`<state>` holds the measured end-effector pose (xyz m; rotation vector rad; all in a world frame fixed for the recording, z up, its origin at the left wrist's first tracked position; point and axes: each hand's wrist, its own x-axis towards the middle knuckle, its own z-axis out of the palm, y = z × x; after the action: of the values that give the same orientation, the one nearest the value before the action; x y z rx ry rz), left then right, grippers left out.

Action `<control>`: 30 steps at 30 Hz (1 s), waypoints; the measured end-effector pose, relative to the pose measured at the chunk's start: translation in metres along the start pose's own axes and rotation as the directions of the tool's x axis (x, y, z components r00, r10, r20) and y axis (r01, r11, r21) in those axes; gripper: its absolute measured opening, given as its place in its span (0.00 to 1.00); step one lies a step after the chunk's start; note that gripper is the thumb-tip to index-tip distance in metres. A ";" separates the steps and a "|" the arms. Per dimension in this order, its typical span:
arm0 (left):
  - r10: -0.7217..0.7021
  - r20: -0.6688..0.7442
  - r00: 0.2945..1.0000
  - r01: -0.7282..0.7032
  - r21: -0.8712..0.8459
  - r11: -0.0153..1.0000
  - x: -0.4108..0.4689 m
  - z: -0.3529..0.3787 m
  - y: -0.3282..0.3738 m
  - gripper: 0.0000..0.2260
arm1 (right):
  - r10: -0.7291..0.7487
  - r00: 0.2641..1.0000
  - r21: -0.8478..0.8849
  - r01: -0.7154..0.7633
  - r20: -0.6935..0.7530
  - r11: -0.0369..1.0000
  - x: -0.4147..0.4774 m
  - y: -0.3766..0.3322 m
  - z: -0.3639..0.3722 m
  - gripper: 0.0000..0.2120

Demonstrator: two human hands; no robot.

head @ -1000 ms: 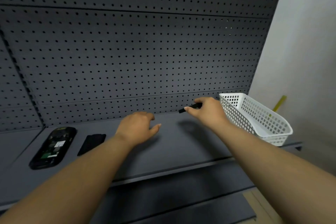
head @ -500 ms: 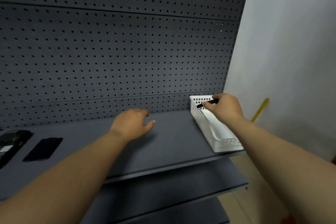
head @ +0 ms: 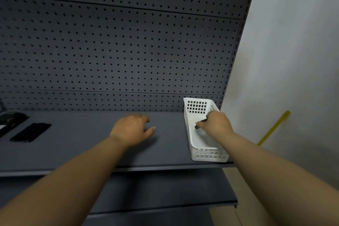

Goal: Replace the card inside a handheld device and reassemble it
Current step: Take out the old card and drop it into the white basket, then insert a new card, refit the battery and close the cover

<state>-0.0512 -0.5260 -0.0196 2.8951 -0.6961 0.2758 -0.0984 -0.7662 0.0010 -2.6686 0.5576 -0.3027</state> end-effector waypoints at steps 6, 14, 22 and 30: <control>-0.033 0.005 0.999 0.033 0.015 0.999 0.004 0.002 0.001 0.21 | -0.019 0.994 -0.114 0.031 0.106 0.993 0.005 0.002 0.011 0.14; -0.040 -0.002 0.999 0.040 0.018 0.999 0.003 0.000 0.002 0.21 | 0.052 0.943 -0.318 0.059 0.329 0.946 0.005 -0.002 0.007 0.19; -0.074 -0.030 0.997 0.075 0.041 0.996 -0.015 -0.011 -0.014 0.21 | -0.088 0.987 -0.409 0.136 0.134 0.903 0.004 -0.038 -0.027 0.07; -0.122 -0.038 0.992 0.124 0.062 0.990 -0.043 -0.026 -0.063 0.21 | -0.391 0.882 -0.077 0.423 0.262 0.903 -0.032 -0.129 -0.008 0.33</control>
<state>-0.0632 -0.4464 -0.0097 2.9715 -0.5096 0.3369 -0.0854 -0.6466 0.0581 -2.8795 -0.0711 -0.0517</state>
